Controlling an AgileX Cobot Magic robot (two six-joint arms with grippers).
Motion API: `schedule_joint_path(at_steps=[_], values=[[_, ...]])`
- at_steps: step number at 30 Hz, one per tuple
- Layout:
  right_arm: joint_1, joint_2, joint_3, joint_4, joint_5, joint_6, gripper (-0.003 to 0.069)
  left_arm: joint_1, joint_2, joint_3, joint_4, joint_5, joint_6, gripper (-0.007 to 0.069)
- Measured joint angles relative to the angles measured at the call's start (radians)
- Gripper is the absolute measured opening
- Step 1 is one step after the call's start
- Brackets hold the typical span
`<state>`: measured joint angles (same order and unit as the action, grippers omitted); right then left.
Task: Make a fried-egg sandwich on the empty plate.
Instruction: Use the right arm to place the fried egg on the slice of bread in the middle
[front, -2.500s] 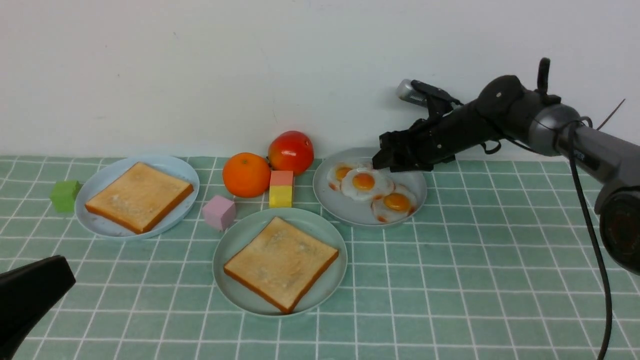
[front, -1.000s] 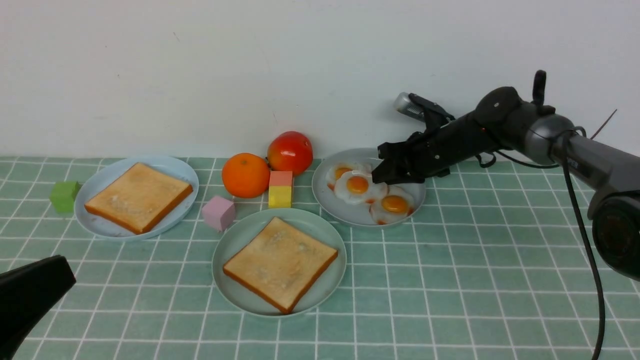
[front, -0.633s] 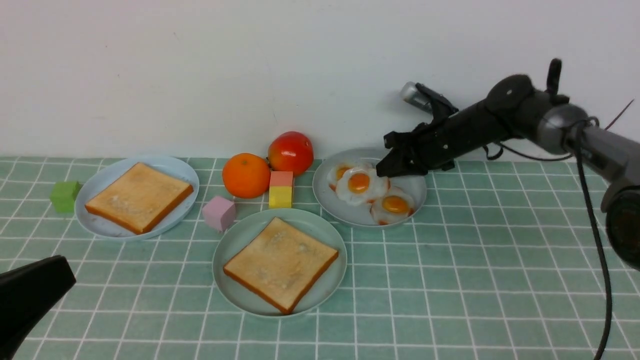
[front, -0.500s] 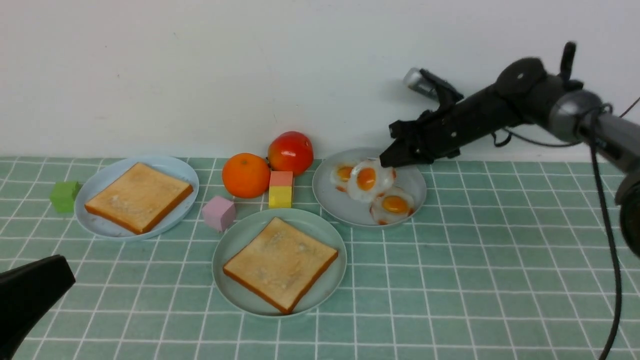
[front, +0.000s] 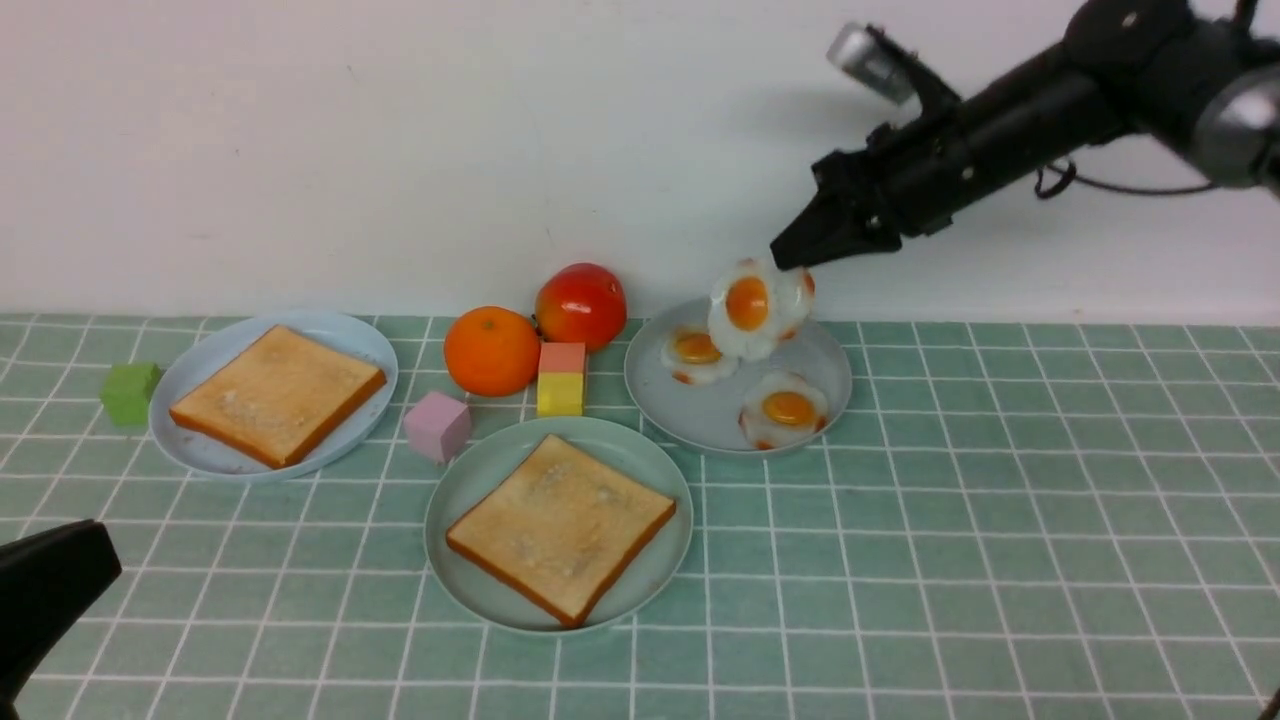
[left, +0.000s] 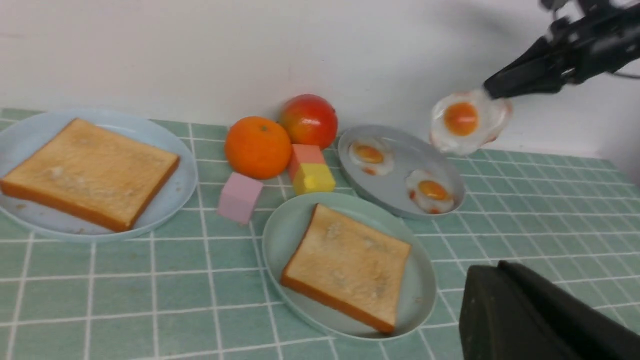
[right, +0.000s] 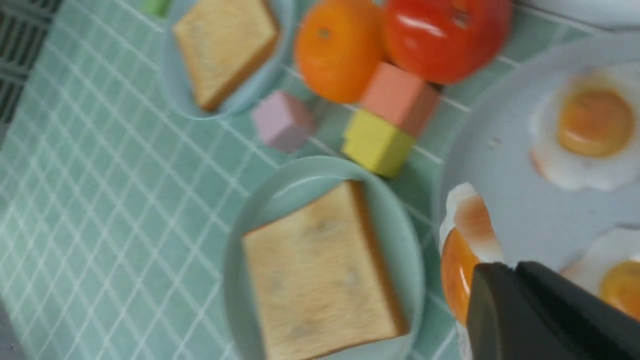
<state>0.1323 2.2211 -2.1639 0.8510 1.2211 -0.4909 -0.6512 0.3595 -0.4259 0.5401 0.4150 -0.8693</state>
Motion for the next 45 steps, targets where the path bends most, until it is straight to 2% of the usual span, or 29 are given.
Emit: schedule_joint_path(at_steps=[6,10,11,16,23,37,41,45], values=[[0.083,-0.108,0.123,0.020,0.001,0.002,0.0026,0.000,0.000,0.000,0.009,0.006,0.000,0.0007],[0.204,-0.171,0.299,0.094,-0.019,-0.029,0.0026,0.000,0.000,0.000,0.030,-0.020,0.017,0.0011],[0.204,-0.171,0.299,0.094,-0.019,-0.029,0.0026,0.000,0.000,0.000,0.033,-0.023,0.019,0.0011],[0.294,-0.148,0.418,0.164,-0.160,-0.072,0.0026,0.000,0.000,0.000,0.049,-0.079,0.030,0.0014],[0.306,-0.077,0.424,0.231,-0.237,-0.080,0.0026,0.000,0.000,0.000,0.051,-0.086,0.030,0.0015],[0.286,0.004,0.424,0.250,-0.295,-0.079,0.0028,0.000,0.000,0.000,0.057,-0.088,0.051,0.0015],[0.283,0.005,0.424,0.235,-0.298,-0.023,0.0057,0.000,0.000,0.000,0.057,-0.088,0.051,0.0017],[0.281,0.005,0.424,0.168,-0.304,0.029,0.0131,0.000,0.000,0.000,0.057,-0.088,0.052,0.0018]])
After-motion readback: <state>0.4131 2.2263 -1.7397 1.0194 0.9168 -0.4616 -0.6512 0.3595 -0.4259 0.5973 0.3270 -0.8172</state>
